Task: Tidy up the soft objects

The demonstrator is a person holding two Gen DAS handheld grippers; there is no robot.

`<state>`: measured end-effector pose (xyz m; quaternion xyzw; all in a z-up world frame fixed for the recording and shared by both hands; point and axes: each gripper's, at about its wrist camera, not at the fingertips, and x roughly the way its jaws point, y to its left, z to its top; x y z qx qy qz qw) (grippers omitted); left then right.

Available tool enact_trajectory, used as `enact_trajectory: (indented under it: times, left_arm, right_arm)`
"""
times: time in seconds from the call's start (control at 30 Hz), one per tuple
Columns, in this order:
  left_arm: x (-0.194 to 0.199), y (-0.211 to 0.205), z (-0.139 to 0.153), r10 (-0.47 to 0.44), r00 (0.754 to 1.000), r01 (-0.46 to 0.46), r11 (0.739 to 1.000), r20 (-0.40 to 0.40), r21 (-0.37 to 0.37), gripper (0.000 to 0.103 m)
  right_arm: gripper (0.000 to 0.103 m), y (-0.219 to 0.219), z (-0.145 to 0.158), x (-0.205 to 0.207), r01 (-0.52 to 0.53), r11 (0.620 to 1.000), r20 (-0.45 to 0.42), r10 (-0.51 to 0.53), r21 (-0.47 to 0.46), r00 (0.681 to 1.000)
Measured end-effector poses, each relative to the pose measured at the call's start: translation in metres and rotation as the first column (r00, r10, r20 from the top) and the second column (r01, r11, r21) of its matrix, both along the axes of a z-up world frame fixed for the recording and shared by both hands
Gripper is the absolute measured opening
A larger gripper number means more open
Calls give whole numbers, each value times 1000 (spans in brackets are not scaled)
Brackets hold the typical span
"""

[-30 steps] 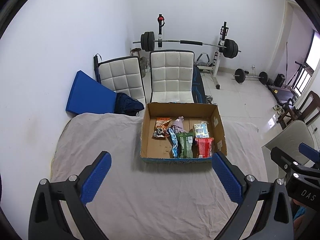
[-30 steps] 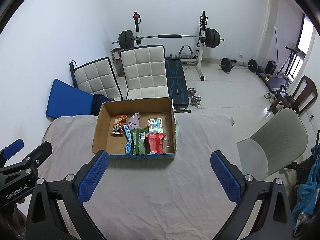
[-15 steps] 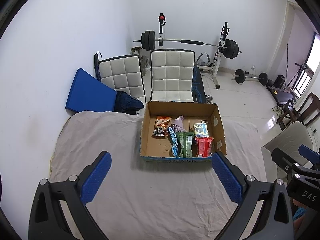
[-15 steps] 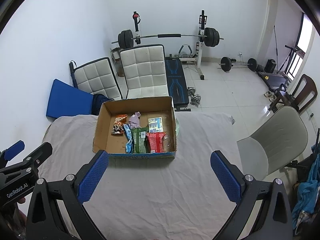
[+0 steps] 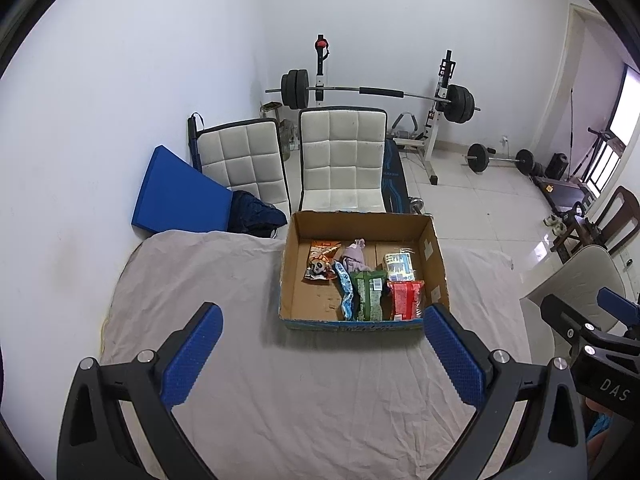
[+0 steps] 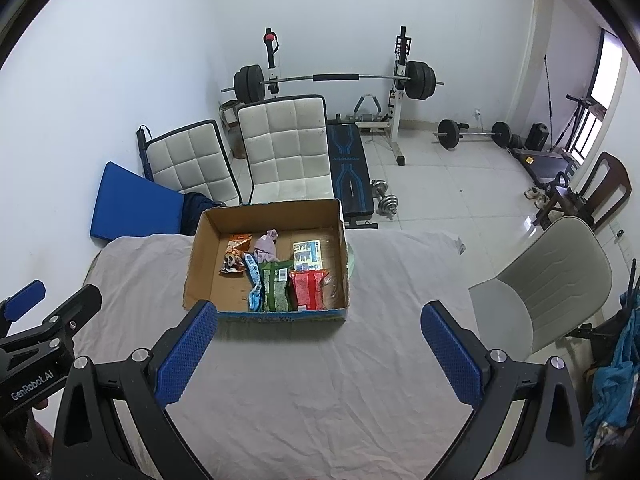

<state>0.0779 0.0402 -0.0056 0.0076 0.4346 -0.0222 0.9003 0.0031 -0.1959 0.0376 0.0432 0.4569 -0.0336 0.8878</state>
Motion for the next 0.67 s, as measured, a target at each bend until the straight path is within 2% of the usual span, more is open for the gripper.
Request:
enact_trajectory:
  times: [0.67]
  left_arm:
    - [-1,0,-3,-3,1000,3,1000,-1,-7,103]
  right_arm:
    - [103,0,2,-1,4,1000,-1,-4,-1,1000]
